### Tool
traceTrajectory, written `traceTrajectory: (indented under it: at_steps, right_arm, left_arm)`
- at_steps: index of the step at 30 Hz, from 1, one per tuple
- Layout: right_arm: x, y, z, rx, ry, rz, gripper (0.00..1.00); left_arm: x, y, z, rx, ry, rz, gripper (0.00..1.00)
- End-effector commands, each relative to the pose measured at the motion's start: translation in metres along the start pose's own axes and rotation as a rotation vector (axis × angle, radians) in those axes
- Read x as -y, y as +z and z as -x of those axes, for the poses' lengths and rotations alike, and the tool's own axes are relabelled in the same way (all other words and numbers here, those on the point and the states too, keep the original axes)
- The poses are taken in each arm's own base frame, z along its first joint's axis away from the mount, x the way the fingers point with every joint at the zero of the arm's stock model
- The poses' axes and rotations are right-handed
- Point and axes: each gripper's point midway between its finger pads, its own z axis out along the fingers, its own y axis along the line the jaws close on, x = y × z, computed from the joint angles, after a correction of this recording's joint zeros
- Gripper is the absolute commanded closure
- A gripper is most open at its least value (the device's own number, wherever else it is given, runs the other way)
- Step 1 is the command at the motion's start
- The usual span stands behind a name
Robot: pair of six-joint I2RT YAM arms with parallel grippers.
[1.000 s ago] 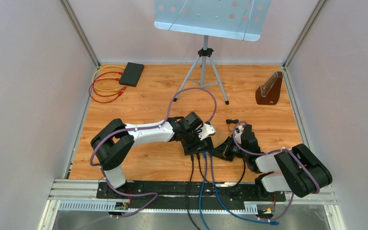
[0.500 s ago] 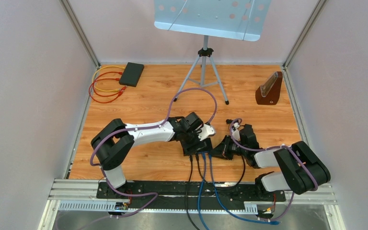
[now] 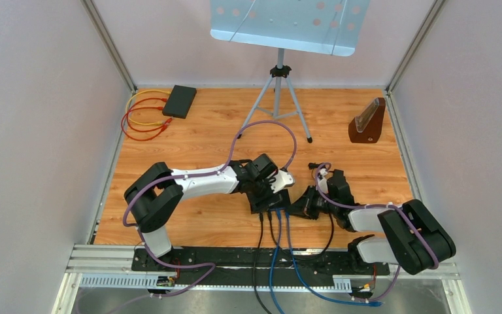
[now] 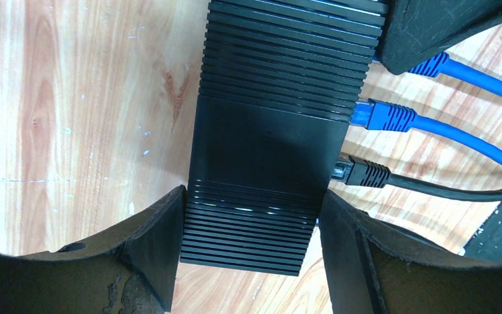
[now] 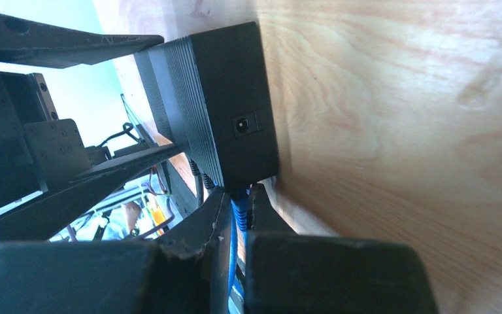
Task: Pull the plug from the switch port
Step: Pull the connector from the switch port.
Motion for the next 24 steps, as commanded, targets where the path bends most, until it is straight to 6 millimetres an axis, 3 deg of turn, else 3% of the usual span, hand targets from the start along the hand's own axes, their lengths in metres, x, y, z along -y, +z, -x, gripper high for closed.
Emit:
traceTrajectory:
  at_steps: [1, 2, 4, 7, 9, 14, 16, 19, 21, 22, 24]
  right_arm:
    - [-0.050, -0.012, -0.027, -0.184, -0.134, 0.190, 1.00]
    - [-0.045, -0.009, -0.021, -0.137, -0.143, 0.116, 1.00]
    - [-0.012, -0.007, 0.003, 0.039, -0.121, -0.183, 1.00]
    - [0.006, -0.015, 0.010, 0.107, -0.110, -0.299, 1.00]
    - [0.001, -0.014, 0.006, 0.094, -0.089, -0.254, 1.00]
    - [-0.050, -0.012, -0.027, -0.067, -0.102, 0.108, 1.00]
    - [-0.042, -0.011, -0.033, -0.108, -0.072, 0.072, 1.00]
    - [0.005, -0.010, -0.033, -0.105, -0.014, -0.203, 1.00]
    - [0.019, -0.013, -0.028, -0.072, -0.018, -0.280, 1.00]
    - [0.019, -0.013, -0.028, -0.067, -0.031, -0.275, 1.00]
    - [-0.002, -0.012, -0.032, -0.086, -0.089, -0.144, 1.00]
  left_arm:
    - [0.001, 0.016, -0.013, -0.037, -0.040, -0.001, 0.39]
    - [0.001, 0.016, -0.013, -0.039, -0.041, 0.000, 0.39]
    - [0.000, 0.015, -0.014, -0.040, -0.041, 0.001, 0.39]
    - [0.001, 0.012, -0.009, -0.011, -0.036, 0.000, 0.39]
    - [0.000, 0.010, -0.007, -0.002, -0.040, 0.001, 0.39]
    - [-0.001, 0.011, -0.010, -0.010, -0.051, -0.002, 0.39]
    - [-0.001, 0.010, -0.008, 0.009, -0.068, -0.021, 0.39]
    - [0.001, 0.010, -0.006, 0.028, -0.086, -0.041, 0.39]
    - [0.001, 0.010, -0.007, 0.025, -0.085, -0.041, 0.38]
    - [0.001, 0.010, -0.008, 0.021, -0.085, -0.040, 0.39]
    - [-0.001, 0.009, -0.007, 0.028, -0.086, -0.034, 0.39]
